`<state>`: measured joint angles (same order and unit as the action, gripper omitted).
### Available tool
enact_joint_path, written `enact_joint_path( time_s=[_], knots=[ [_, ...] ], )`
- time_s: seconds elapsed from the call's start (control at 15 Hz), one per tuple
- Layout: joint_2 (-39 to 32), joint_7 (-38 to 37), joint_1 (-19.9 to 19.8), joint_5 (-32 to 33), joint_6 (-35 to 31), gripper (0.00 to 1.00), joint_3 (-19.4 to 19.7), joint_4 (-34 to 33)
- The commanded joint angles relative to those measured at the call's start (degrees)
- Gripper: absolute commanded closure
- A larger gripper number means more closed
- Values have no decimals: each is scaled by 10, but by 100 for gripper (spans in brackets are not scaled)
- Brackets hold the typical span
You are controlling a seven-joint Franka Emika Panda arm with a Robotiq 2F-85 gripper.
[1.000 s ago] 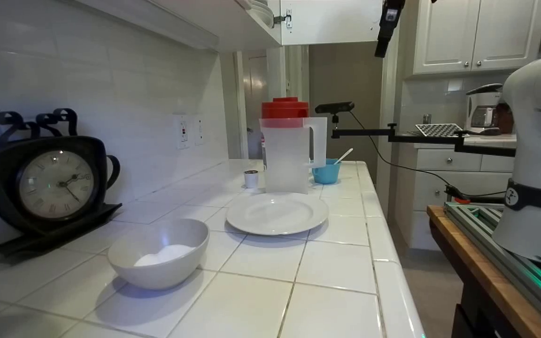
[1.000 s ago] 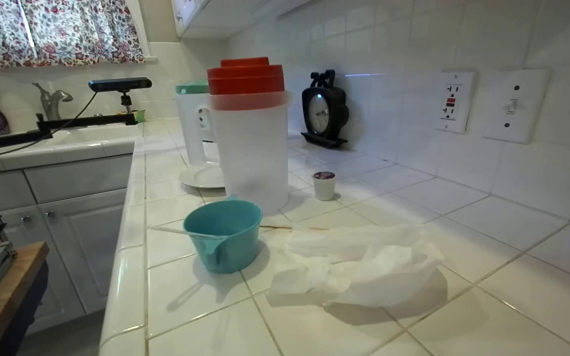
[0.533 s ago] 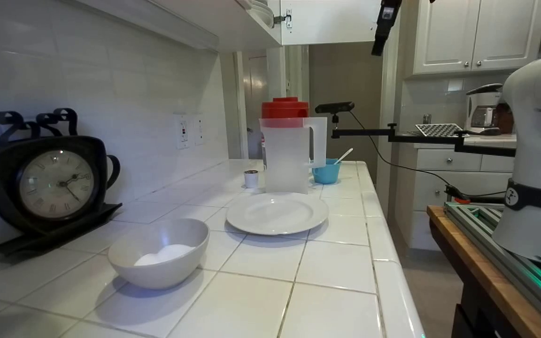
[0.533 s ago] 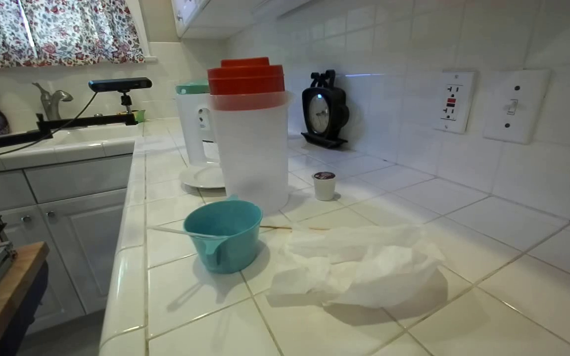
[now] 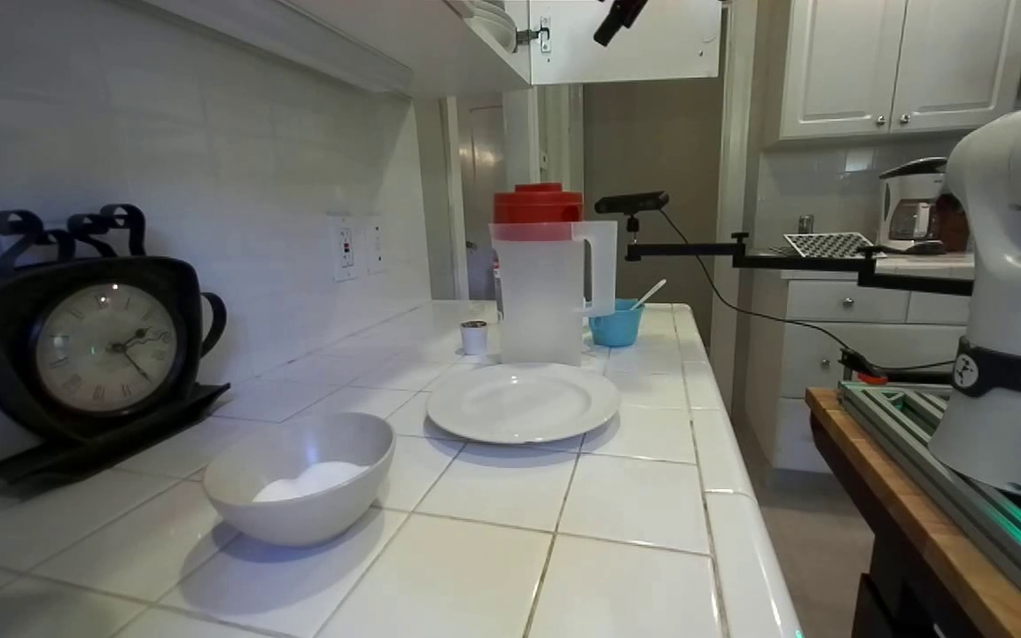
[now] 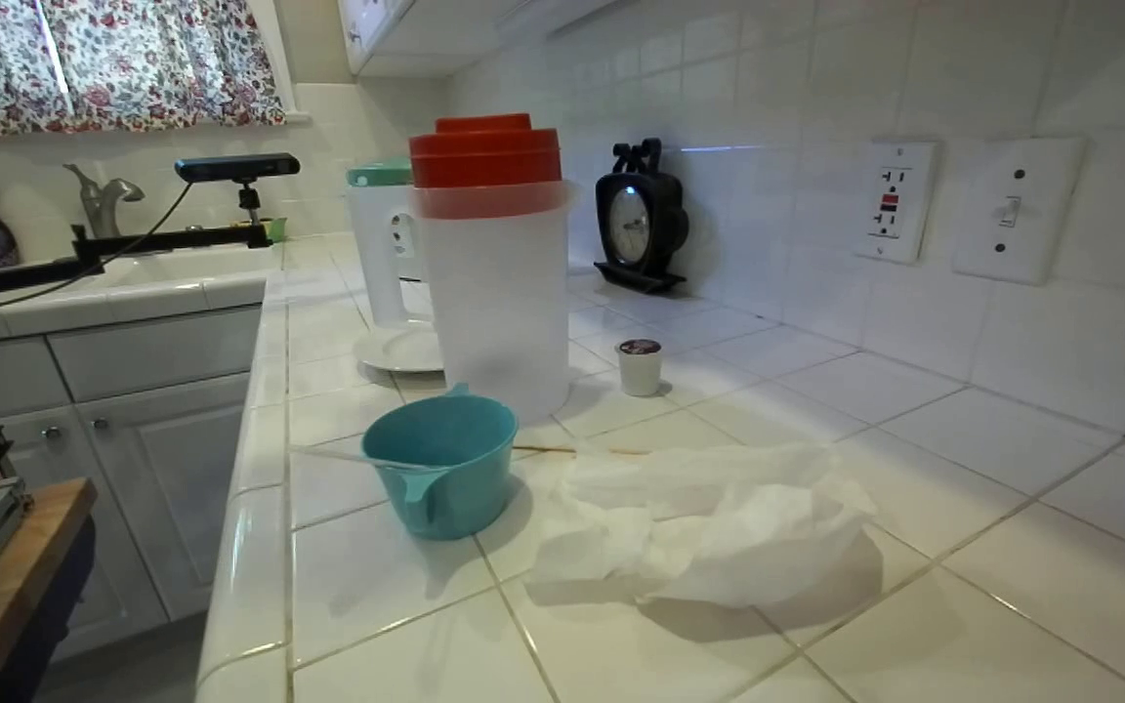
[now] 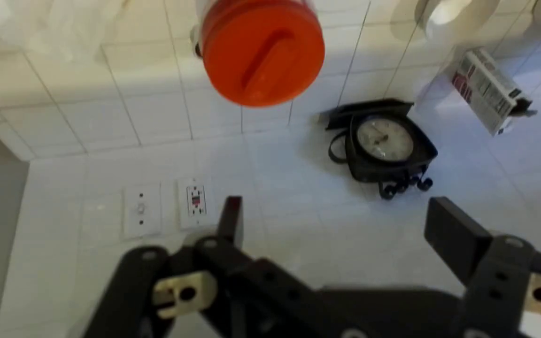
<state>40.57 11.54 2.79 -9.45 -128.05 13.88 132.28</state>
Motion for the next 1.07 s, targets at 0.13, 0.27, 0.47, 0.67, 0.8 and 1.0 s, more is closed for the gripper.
enact_joint_path(
  time_s=[0.13,0.27,0.47,0.67,0.8,1.0],
  knots=[
    [-138,135,75,-102,-14,0,78,-185],
    [-124,112,42,-97,-28,0,51,-161],
    [-139,115,35,-101,-27,0,46,-172],
    [-136,114,34,-101,-26,0,45,-171],
    [-136,114,34,-101,-26,0,45,-171],
    [-136,114,34,-101,-26,0,45,-171]
  ],
)
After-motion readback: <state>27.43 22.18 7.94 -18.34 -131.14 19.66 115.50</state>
